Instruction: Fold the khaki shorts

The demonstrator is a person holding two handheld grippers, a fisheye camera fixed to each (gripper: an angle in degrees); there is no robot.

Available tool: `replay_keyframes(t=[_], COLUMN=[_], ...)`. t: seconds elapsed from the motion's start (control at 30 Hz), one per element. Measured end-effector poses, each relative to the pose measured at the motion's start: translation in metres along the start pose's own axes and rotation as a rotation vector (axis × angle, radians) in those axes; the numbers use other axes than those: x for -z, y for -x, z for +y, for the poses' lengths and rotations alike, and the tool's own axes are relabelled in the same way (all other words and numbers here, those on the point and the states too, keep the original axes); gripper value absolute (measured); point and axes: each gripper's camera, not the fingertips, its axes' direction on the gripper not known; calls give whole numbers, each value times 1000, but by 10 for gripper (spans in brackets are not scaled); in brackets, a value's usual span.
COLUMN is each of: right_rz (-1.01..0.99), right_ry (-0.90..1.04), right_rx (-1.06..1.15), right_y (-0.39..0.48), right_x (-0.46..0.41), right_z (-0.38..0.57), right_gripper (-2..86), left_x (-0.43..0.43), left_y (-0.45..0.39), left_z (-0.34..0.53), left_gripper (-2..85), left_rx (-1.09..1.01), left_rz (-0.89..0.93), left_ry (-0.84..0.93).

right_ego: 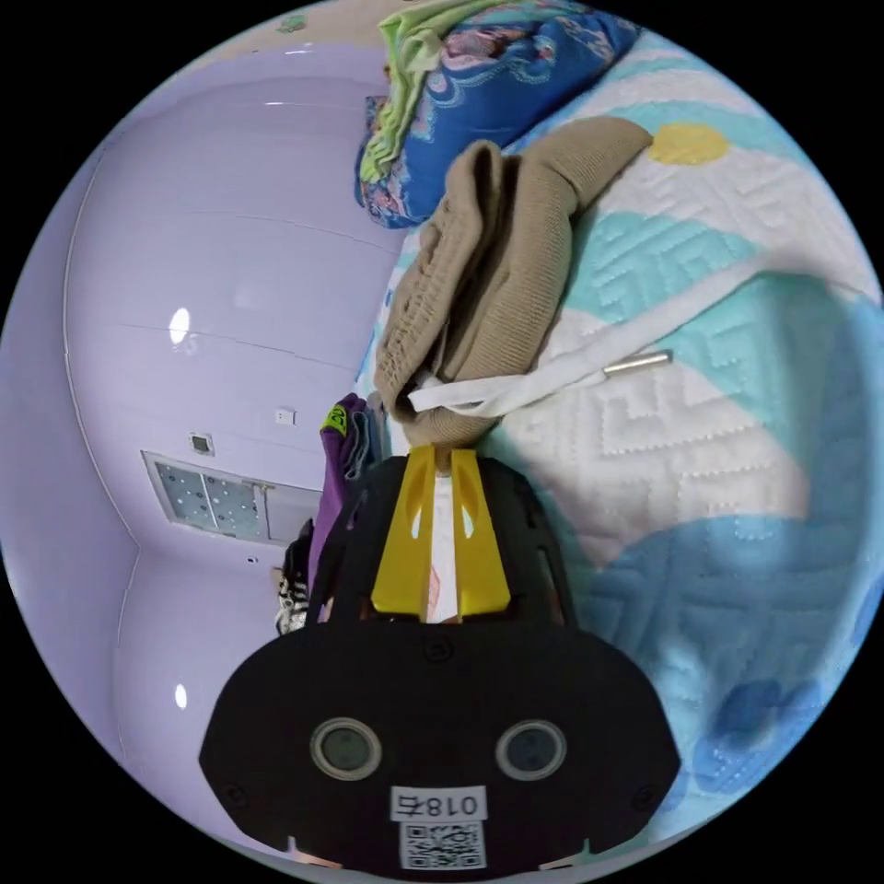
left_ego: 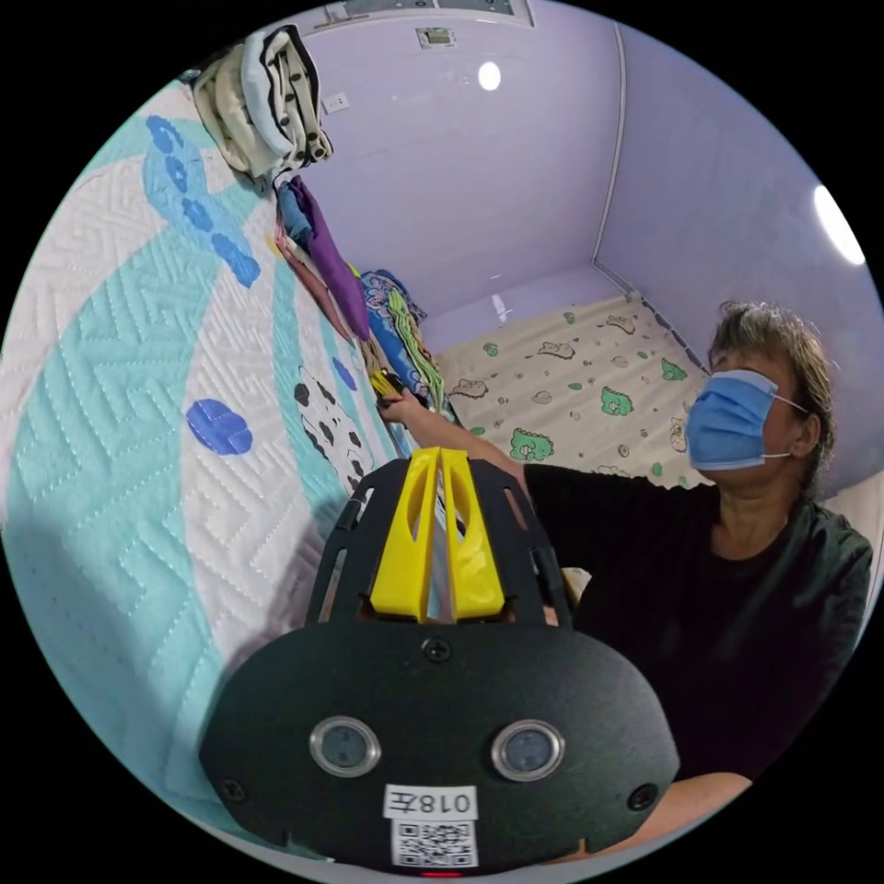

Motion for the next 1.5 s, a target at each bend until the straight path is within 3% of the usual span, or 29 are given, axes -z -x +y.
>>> replay_keyframes(t=[0.23,0.47,0.6,0.67,0.77,0.97,1.17,1.3,1.5], right_rz=[-169,-227,-155,-145,-152,-210,-254,-243,-284], right_ry=[37,470,578,533,476,428,413,410,401], right_rx=[152,301,331,291,256,236,229,200,177], right_y=[-4,-36,-72,-96,-131,-175,-210,-236,-263], right_x=[99,269,396,444,494,517,533,537,541], right_z=[34,163,235,253,279,316,345,366,395], right_gripper=[-1,1,2,3,5,11,12,10,8], left_x=[-22,-62,-96,-137,-216,-399,-502,-520,-511], left_y=[-21,-82,-138,-184,-250,-343,-332,-320,-310], left_z=[6,13,32,49,74,135,172,184,171], left_gripper=[-9,0,30,50,72,106,124,121,58], left_rx=[-27,-225,-397,-510,-701,-1068,-1103,-1097,-1034], left_rz=[55,201,1,-118,-137,-50,-51,-82,-123], left_ry=[-9,117,264,335,463,824,1108,1154,1087])
